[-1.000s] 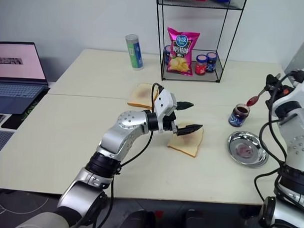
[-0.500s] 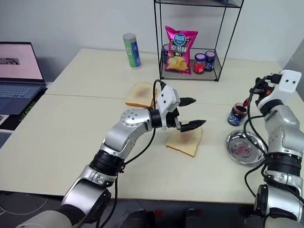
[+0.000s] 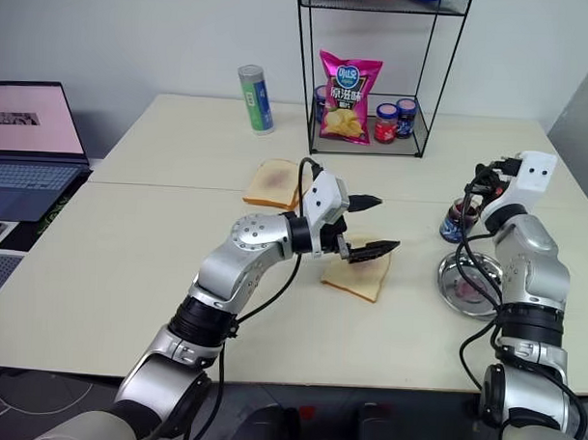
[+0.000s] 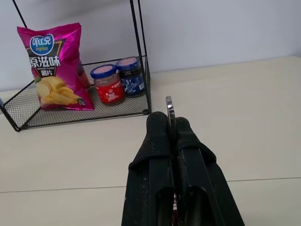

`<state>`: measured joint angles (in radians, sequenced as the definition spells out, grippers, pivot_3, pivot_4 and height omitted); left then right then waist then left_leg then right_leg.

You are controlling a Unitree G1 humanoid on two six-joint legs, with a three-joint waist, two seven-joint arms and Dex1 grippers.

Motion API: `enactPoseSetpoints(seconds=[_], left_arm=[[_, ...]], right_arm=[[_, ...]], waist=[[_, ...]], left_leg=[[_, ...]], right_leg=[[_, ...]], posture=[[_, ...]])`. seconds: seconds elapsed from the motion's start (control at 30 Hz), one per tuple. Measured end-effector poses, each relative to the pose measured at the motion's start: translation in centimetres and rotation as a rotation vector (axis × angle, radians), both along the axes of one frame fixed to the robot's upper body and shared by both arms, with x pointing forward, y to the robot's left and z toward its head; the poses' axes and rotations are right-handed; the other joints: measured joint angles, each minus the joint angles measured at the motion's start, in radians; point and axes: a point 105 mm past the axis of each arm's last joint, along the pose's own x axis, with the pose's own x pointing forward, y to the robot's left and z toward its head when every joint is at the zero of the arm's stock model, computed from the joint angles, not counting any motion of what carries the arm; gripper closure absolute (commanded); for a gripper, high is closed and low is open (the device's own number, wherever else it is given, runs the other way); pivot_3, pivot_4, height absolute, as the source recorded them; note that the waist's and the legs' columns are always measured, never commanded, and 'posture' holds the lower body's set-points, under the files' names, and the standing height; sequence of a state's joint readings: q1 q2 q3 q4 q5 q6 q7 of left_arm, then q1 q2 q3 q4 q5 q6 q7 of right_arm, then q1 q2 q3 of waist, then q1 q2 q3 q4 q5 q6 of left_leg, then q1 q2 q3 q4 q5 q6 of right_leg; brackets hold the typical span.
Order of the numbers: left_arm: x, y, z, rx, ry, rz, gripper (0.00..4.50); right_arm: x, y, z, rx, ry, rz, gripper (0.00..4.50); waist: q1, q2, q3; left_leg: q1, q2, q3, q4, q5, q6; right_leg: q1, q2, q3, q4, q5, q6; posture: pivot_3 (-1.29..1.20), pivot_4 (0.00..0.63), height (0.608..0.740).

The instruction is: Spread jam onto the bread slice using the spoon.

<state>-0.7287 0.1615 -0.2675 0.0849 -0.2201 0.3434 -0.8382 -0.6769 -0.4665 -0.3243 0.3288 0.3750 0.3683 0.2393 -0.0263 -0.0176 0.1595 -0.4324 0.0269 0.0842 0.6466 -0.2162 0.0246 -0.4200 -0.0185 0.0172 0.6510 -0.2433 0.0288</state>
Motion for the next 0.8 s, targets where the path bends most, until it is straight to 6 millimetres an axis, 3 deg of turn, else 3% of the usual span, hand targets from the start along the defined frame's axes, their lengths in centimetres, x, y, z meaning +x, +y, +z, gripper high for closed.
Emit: enactPoseSetpoints(seconds=[0.3, 0.57, 0.8], left_arm=[[0.0, 0.0, 0.0, 0.002, 0.001, -0.001, 0.00], [0.1, 0.3, -0.1, 0.017, 0.011, 0.005, 0.00], [-0.4, 0.4, 0.2, 0.016, 0.000, -0.007, 0.00]], right_arm=[[-0.1, -0.4, 0.5, -0.028, -0.033, -0.021, 4.48], [-0.2, -0.4, -1.3, -0.057, 0.014, -0.027, 4.48], [-0.1, -0.9, -2.2, 0.025, 0.031, -0.054, 4.48]], waist=[[0.000, 0.000, 0.000], [0.000, 0.000, 0.000], [0.000, 0.000, 0.000]], left_leg=[[0.000, 0.000, 0.000, 0.000, 0.000, 0.000], [0.000, 0.000, 0.000, 0.001, 0.000, 0.000], [0.002, 0.000, 0.000, 0.003, 0.001, -0.001]], right_leg=[[0.000, 0.000, 0.000, 0.000, 0.000, 0.000], [0.000, 0.000, 0.000, 0.002, 0.000, 0.000], [0.000, 0.000, 0.000, 0.008, 0.000, 0.000]], posture=[[0.00, 0.150, 0.740], [0.00, 0.150, 0.740], [0.00, 0.150, 0.740]])
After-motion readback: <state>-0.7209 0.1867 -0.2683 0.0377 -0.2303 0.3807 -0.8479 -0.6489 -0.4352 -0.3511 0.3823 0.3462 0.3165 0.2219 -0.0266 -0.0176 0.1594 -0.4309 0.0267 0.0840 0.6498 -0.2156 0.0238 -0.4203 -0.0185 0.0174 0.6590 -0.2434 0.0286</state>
